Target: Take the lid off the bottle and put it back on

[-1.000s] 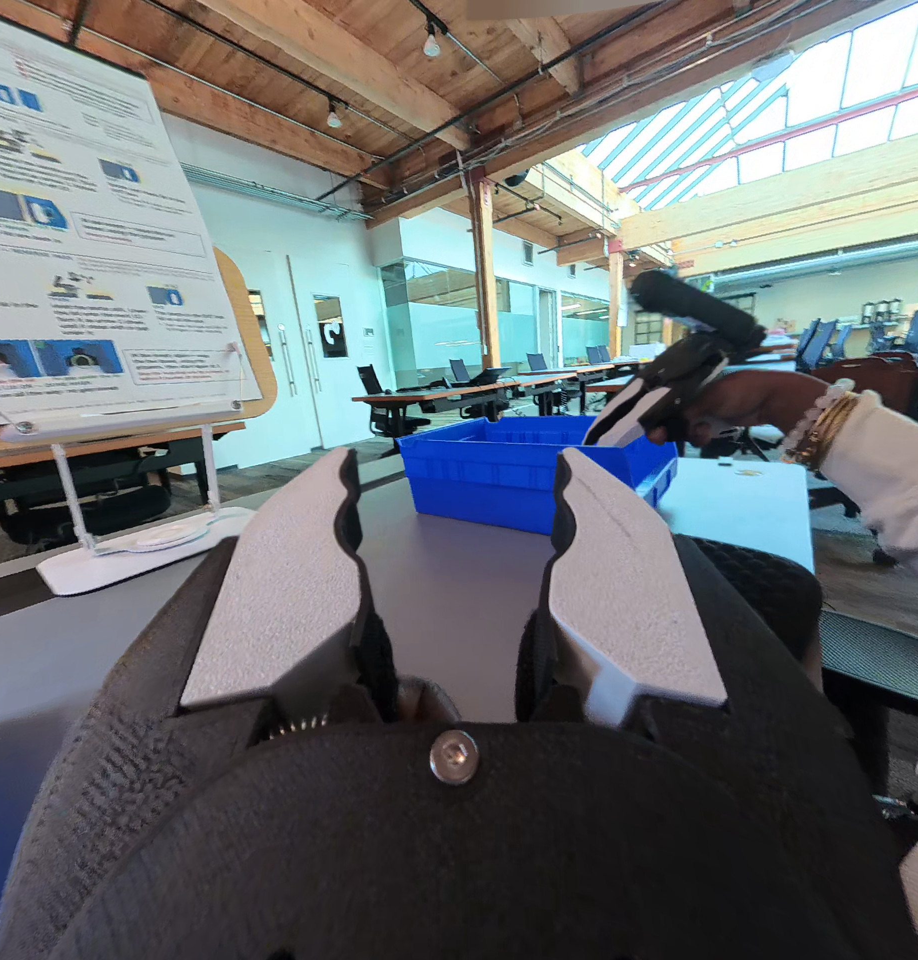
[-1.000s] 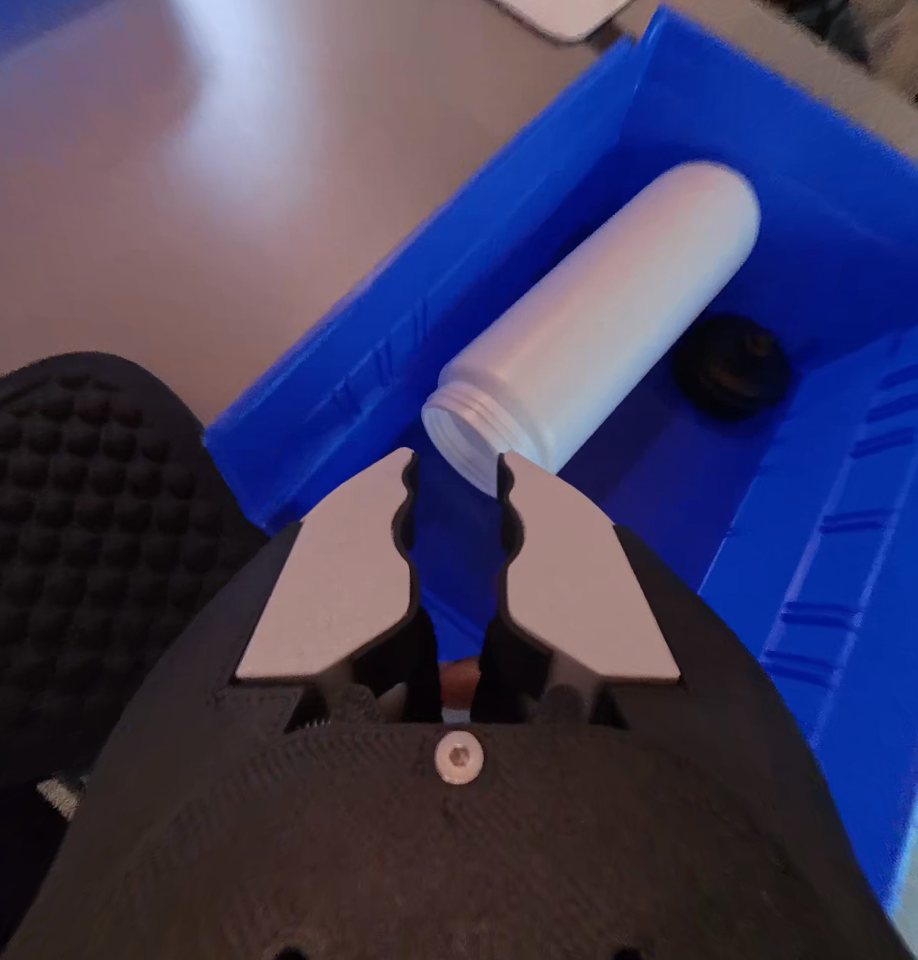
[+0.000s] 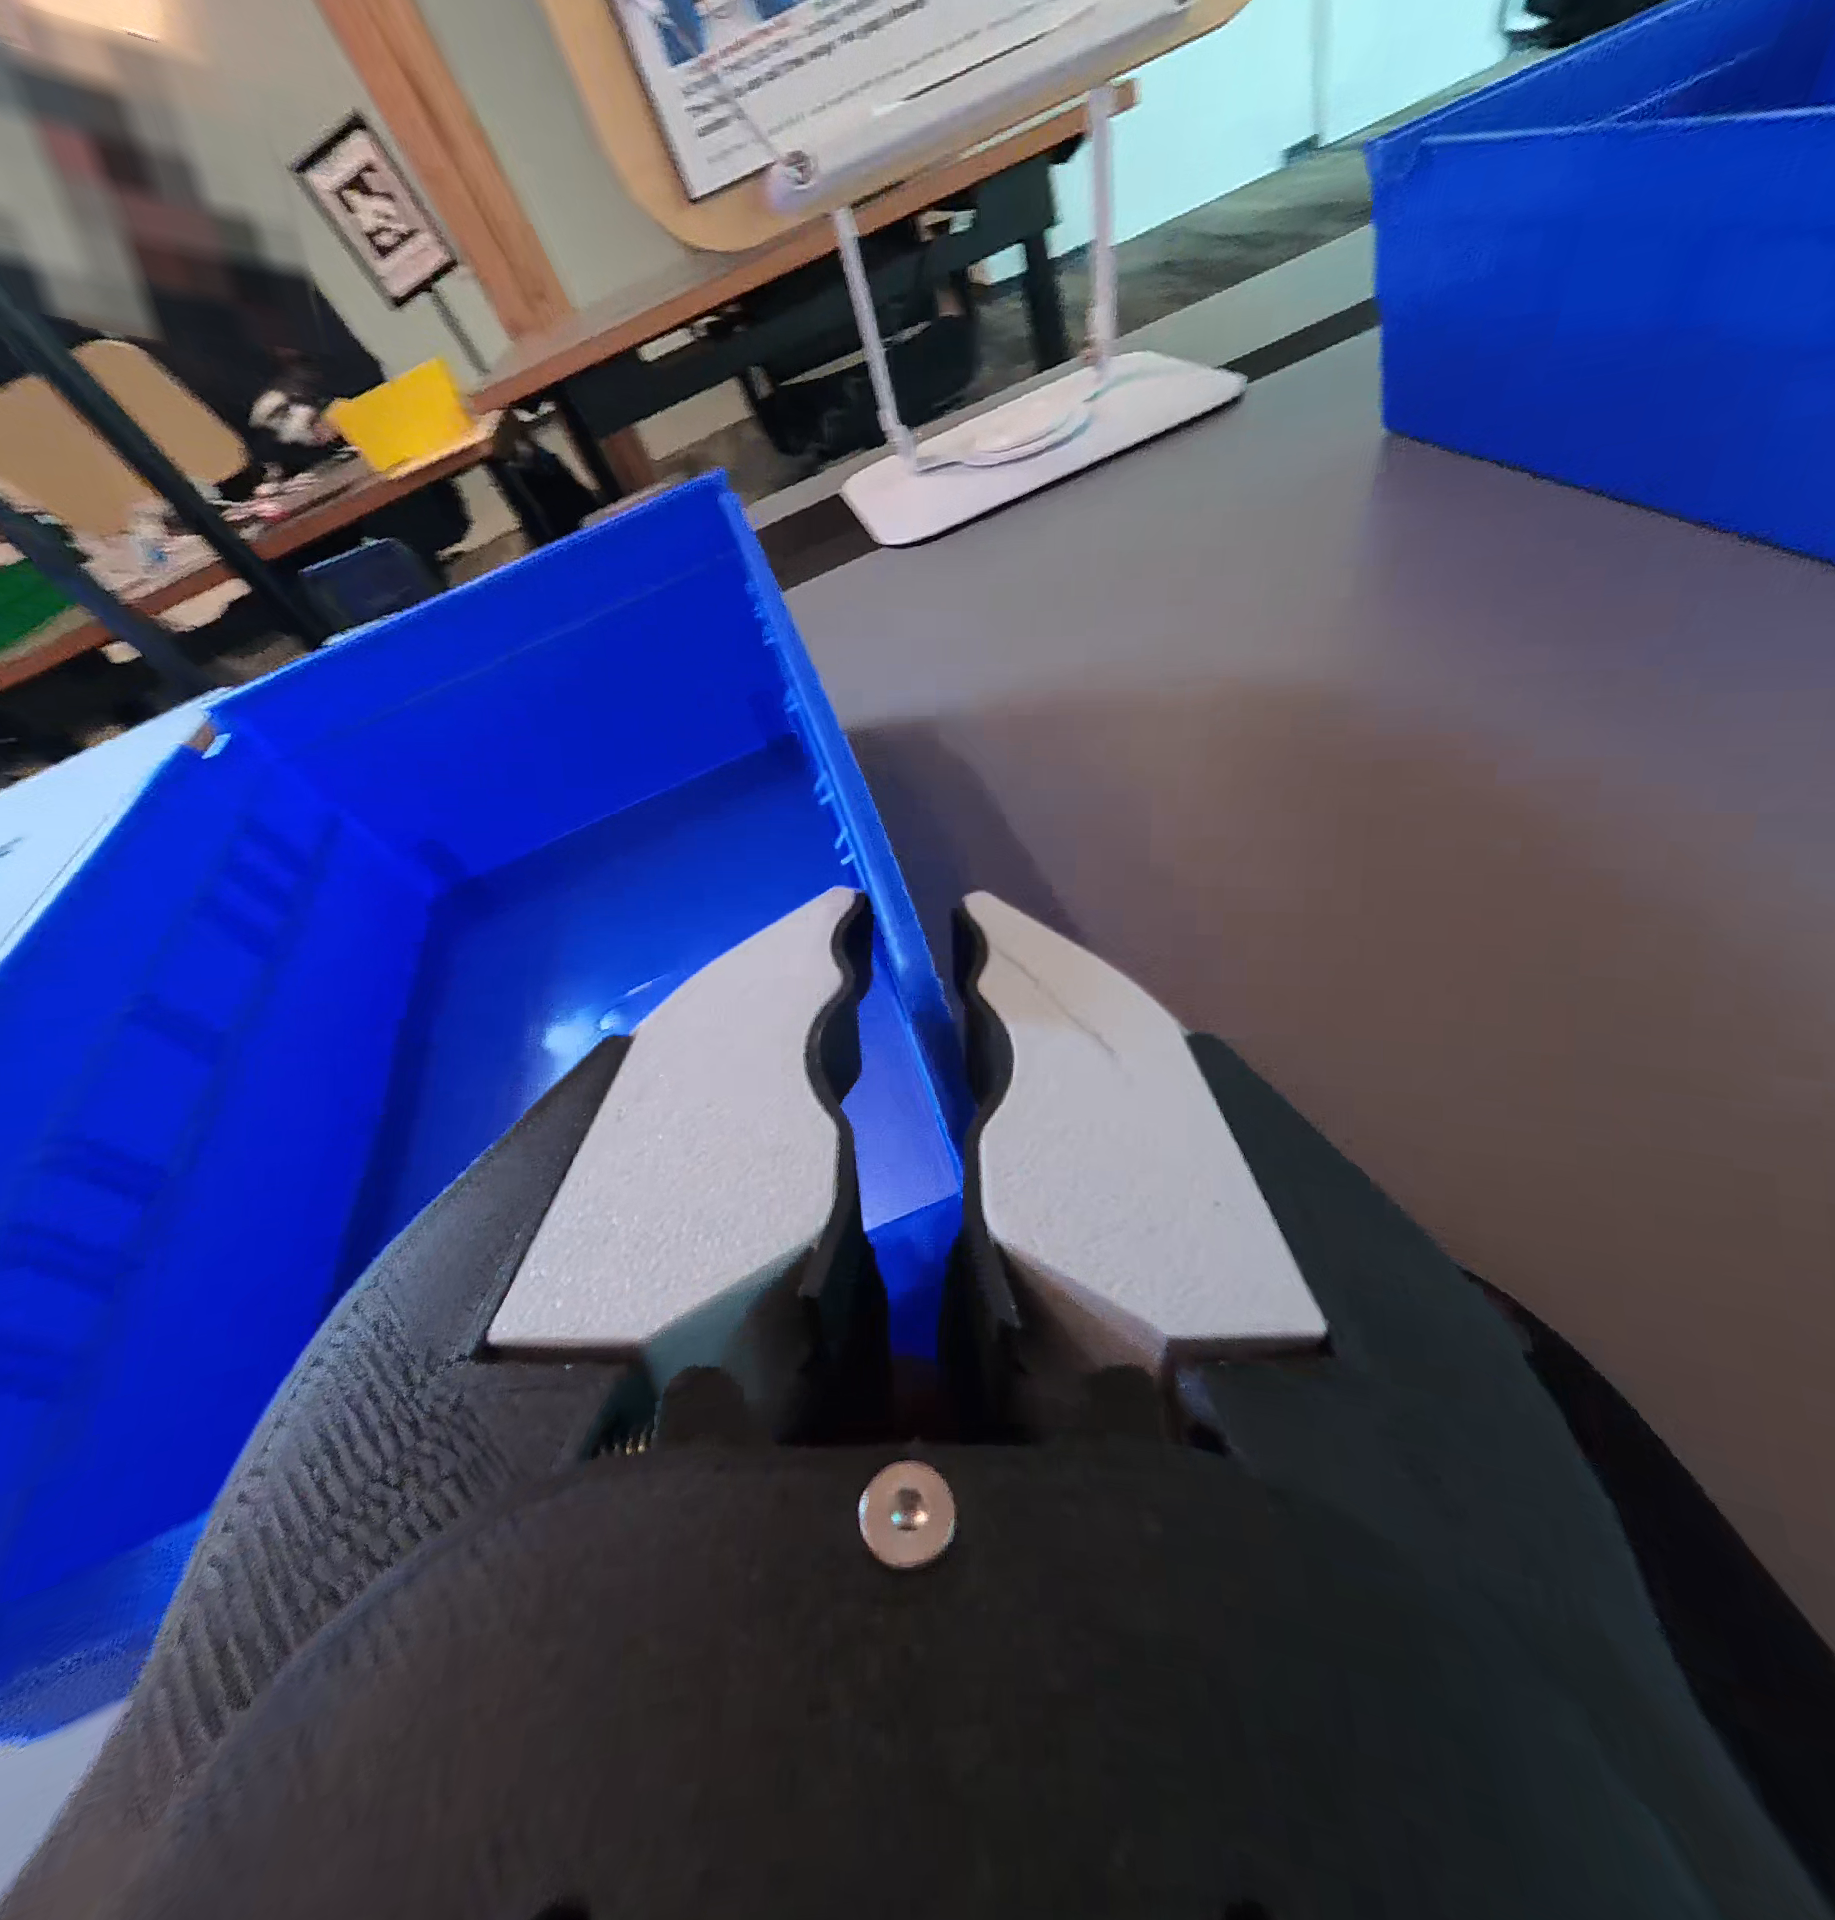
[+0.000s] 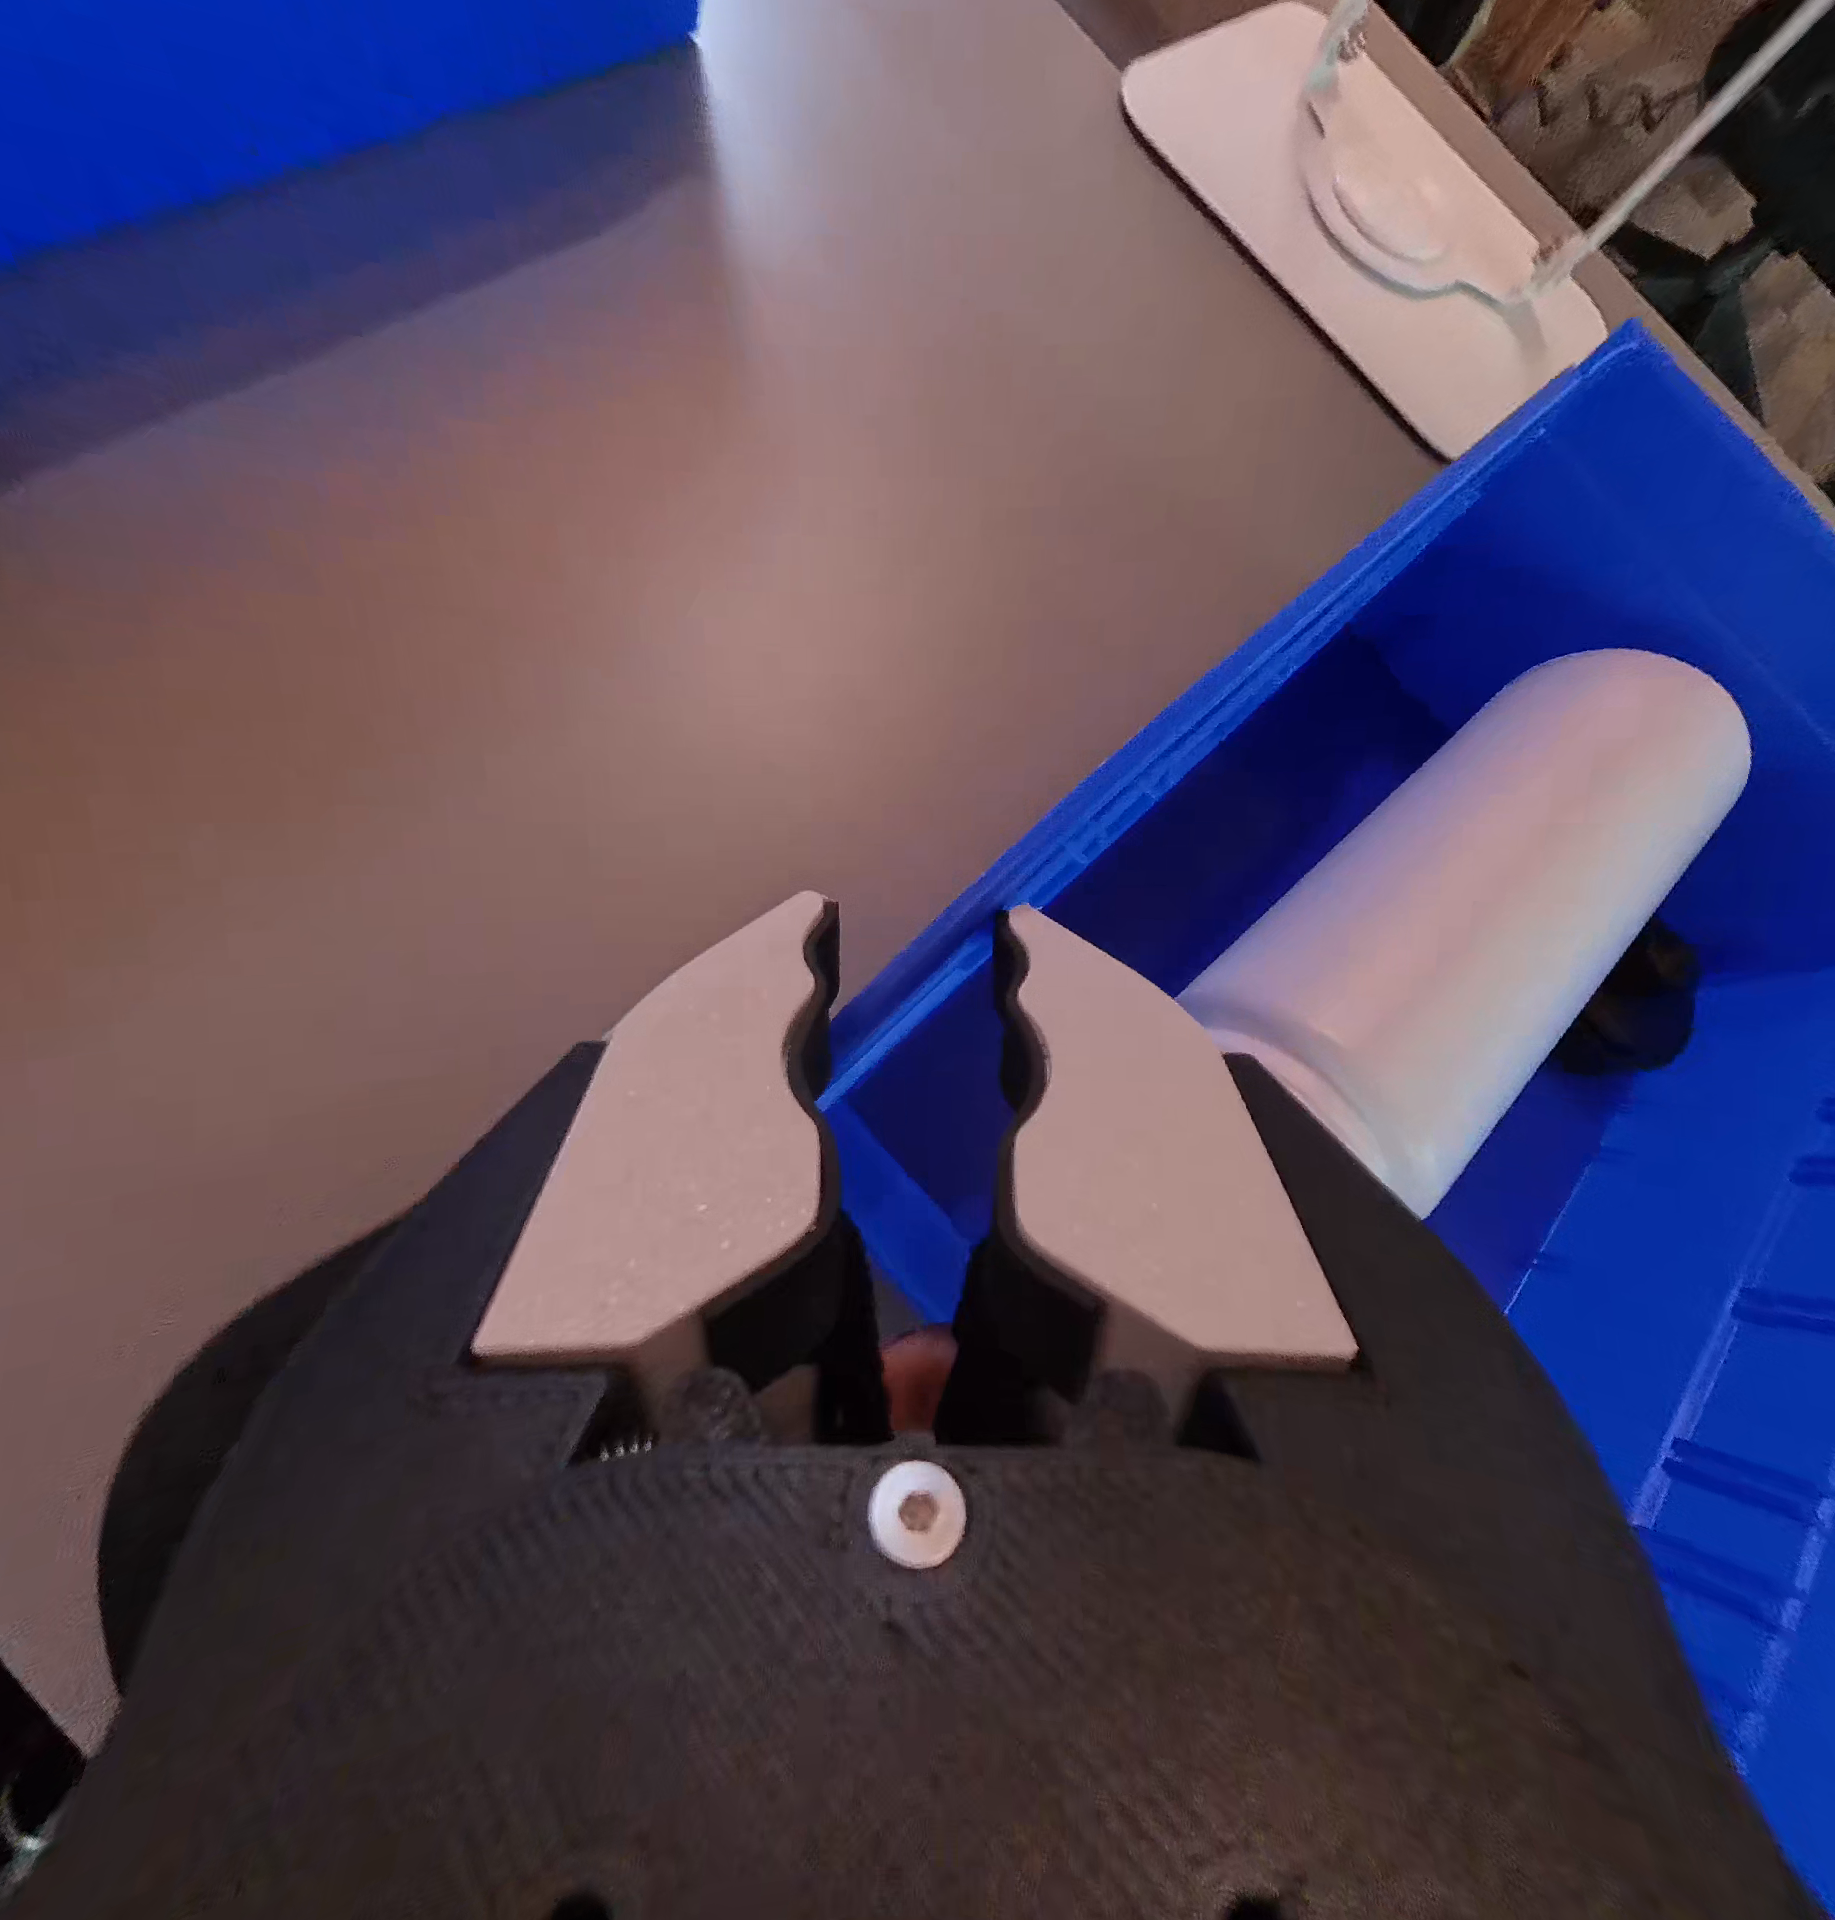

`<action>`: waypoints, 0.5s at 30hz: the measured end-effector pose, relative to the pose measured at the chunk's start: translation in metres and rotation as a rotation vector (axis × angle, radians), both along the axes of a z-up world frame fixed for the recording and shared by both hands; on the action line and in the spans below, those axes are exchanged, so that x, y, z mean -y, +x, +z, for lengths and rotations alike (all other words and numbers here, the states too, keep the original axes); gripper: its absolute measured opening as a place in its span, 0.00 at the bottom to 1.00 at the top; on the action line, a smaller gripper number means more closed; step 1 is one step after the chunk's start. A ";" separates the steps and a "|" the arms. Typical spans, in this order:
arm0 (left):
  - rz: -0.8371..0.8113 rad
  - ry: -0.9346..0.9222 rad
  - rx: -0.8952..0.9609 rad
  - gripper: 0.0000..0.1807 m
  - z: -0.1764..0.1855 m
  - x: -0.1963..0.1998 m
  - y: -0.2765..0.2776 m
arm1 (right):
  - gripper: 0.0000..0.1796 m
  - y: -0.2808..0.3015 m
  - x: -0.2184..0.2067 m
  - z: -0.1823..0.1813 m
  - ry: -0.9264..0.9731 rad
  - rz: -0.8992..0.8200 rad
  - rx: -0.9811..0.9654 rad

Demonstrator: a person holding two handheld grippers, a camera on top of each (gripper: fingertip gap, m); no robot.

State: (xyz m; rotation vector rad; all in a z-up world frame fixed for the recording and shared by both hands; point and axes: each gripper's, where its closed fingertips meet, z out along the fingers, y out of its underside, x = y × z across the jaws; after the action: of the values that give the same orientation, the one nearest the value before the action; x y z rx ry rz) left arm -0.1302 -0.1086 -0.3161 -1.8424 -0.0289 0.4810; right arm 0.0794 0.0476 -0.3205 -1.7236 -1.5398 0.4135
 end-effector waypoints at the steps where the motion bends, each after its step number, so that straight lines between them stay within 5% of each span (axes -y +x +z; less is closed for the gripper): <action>1: 0.031 0.000 -0.015 0.07 0.000 0.000 -0.003 | 0.15 -0.008 0.005 0.000 0.005 0.012 -0.003; 15: 0.071 0.016 0.107 0.06 0.000 -0.006 -0.015 | 0.17 -0.132 0.090 0.001 0.027 0.275 -0.075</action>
State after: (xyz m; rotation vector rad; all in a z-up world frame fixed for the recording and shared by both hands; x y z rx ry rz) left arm -0.1451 -0.1025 -0.3163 -1.8545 -0.1707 0.4303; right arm -0.0525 -0.0427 -0.3191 -1.4622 -1.7245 0.5865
